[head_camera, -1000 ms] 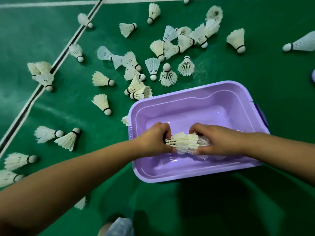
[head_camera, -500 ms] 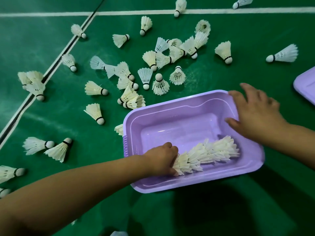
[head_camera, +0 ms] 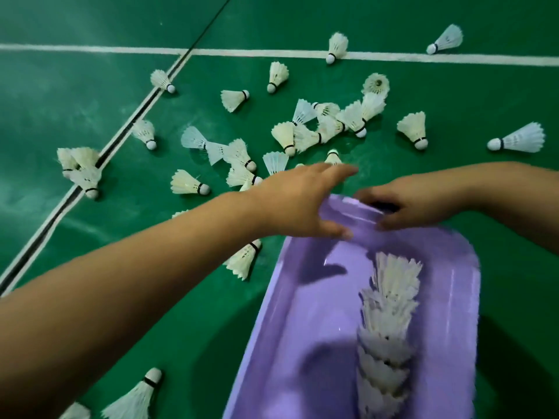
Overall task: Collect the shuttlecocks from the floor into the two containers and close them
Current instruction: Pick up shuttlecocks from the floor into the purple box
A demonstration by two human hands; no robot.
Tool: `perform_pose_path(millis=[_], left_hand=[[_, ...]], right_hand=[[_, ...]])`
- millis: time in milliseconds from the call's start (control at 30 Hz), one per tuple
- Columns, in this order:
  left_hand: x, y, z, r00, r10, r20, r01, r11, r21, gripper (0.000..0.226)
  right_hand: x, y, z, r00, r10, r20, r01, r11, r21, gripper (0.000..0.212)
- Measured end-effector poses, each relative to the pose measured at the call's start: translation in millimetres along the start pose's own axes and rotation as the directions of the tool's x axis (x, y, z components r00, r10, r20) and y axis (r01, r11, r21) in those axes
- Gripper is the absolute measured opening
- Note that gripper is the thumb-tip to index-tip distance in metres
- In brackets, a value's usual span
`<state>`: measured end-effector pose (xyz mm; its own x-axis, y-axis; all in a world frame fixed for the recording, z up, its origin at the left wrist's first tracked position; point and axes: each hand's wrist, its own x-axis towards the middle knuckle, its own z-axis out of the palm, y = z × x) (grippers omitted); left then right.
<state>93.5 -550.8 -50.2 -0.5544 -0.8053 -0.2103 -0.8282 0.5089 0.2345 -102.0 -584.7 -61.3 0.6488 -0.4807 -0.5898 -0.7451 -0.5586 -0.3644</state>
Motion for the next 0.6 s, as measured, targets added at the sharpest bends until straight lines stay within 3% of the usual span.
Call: perform_pose_path(millis=[67, 133, 300, 367, 433, 467, 533, 567, 600], left_hand=[[-2.3, -11.3, -2.5, 0.978, -0.106, 0.178, 0.130, 0.983, -0.130, 0.076], [-9.1, -41.4, -14.3, 0.953, -0.209, 0.218, 0.253, 0.947, -0.199, 0.063], [-55.6, -129.6, -68.9, 0.910, -0.237, 0.340, 0.294, 0.947, -0.127, 0.013], [-71.4, -154.9, -87.0, 0.922, -0.257, 0.288, 0.296, 0.950, -0.102, 0.008], [-90.9, -180.0, -99.4, 0.921, -0.324, 0.219, 0.345, 0.936, -0.069, 0.009], [-101.7, -192.4, -99.8, 0.905, -0.378, 0.195, 0.400, 0.912, -0.089, 0.011], [-127.2, -219.6, -93.7, 0.829, -0.526, 0.191, 0.557, 0.806, -0.200, 0.013], [-140.6, -225.8, -91.5, 0.779, -0.590, 0.211, 0.627, 0.720, -0.298, 0.015], [-149.6, -233.4, -85.6, 0.726, -0.650, 0.223, 0.677, 0.622, -0.394, 0.020]], right_hand=[[24.1, -28.1, -25.0, 0.993, -0.057, 0.099, 0.064, 0.995, -0.074, 0.049], [55.5, -52.2, -50.6, 0.983, -0.087, 0.159, 0.101, 0.991, -0.082, 0.049], [117.7, -119.0, -112.2, 0.993, -0.119, 0.026, 0.117, 0.991, 0.063, 0.036], [128.2, -137.1, -130.4, 0.988, -0.140, -0.068, 0.145, 0.987, 0.066, 0.033], [135.0, -140.8, -149.5, 0.956, -0.120, -0.267, 0.165, 0.974, 0.154, 0.040], [136.7, -132.2, -159.5, 0.897, -0.068, -0.436, 0.181, 0.958, 0.222, 0.040], [144.5, -92.1, -180.6, 0.675, 0.138, -0.725, 0.191, 0.916, 0.352, 0.032], [147.6, -67.2, -177.1, 0.631, 0.239, -0.738, 0.062, 0.933, 0.354, 0.029], [159.6, -35.7, -167.5, 0.689, 0.290, -0.664, -0.103, 0.946, 0.306, 0.027]])
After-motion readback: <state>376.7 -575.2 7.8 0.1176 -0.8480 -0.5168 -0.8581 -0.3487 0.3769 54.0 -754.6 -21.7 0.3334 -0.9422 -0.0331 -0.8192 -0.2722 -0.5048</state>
